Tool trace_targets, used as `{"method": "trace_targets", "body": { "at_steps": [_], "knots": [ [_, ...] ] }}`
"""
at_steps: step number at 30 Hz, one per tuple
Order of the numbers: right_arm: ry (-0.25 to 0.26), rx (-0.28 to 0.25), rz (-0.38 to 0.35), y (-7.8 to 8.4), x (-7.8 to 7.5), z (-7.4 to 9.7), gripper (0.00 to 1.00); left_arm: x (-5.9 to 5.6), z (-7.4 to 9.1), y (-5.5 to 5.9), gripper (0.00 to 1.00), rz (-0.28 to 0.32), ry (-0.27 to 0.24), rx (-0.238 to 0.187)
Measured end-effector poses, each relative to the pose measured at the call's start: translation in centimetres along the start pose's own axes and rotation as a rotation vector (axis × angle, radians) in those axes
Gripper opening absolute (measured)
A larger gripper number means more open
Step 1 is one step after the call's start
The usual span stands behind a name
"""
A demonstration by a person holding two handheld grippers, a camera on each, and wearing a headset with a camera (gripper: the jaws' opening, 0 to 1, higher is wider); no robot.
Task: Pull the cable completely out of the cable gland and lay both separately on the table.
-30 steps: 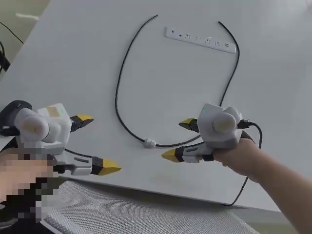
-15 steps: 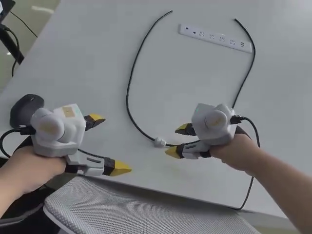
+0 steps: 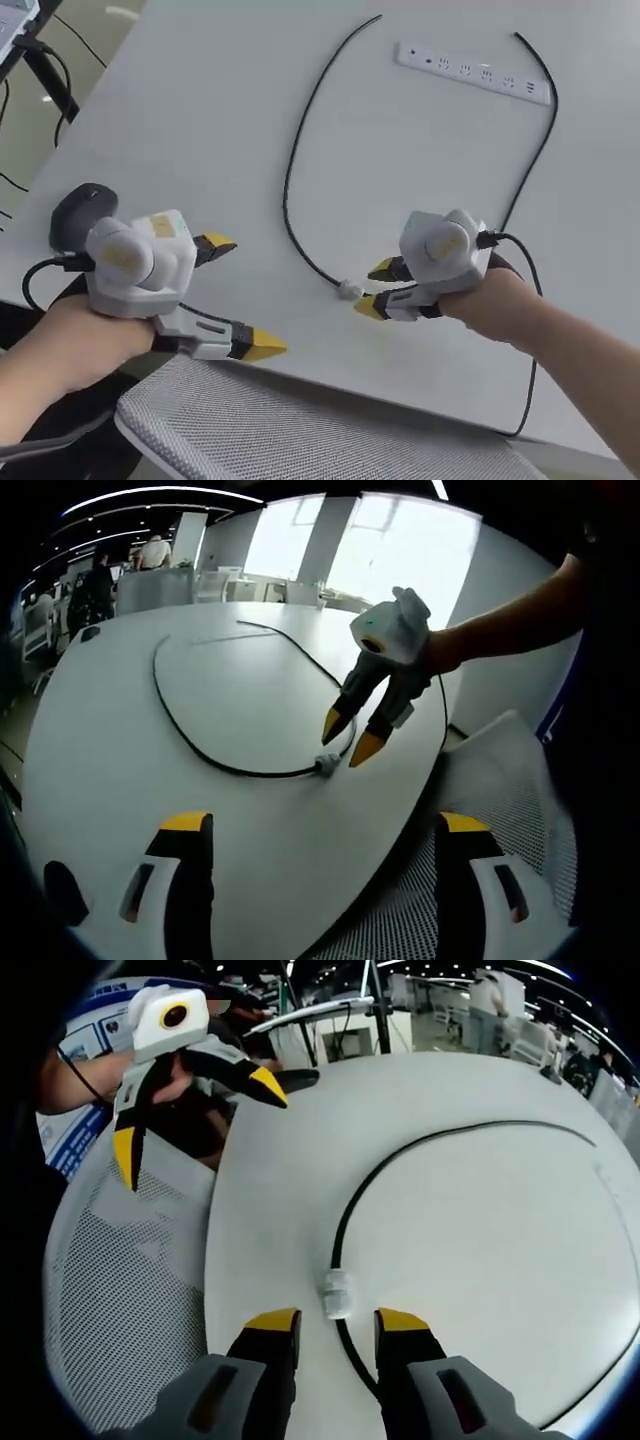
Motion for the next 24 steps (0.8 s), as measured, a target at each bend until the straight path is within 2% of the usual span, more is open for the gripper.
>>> {"method": "trace_targets", "body": {
  "at_steps": [2,5,24],
  "knots": [
    [-0.004,-0.005,-0.003,-0.1,0.0,-0.2,0.26,0.0,0.0,0.2,0.91,-0.006,-0.002,0.009],
    [-0.015,0.002,0.006,-0.2,0.2,-0.6,0.25,0.0,0.0,0.1,0.92,0.012,-0.007,-0.007],
    [-0.031,0.03,0.036,-0.3,0.1,-1.4,0.09,0.2,0.3,0.5,0.91,0.03,-0.021,-0.009]
  ]
}}
Point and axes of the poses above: the centre of the closed fingertips' face, and the gripper's own axes: z roughly backward along the fingers, x roughly to its left, y roughly out of its underside, the point moved 6 cm from there along z, roughly backward along the fingers, and after that the axes turned 6 degrees about z, right-handed, at the moved point
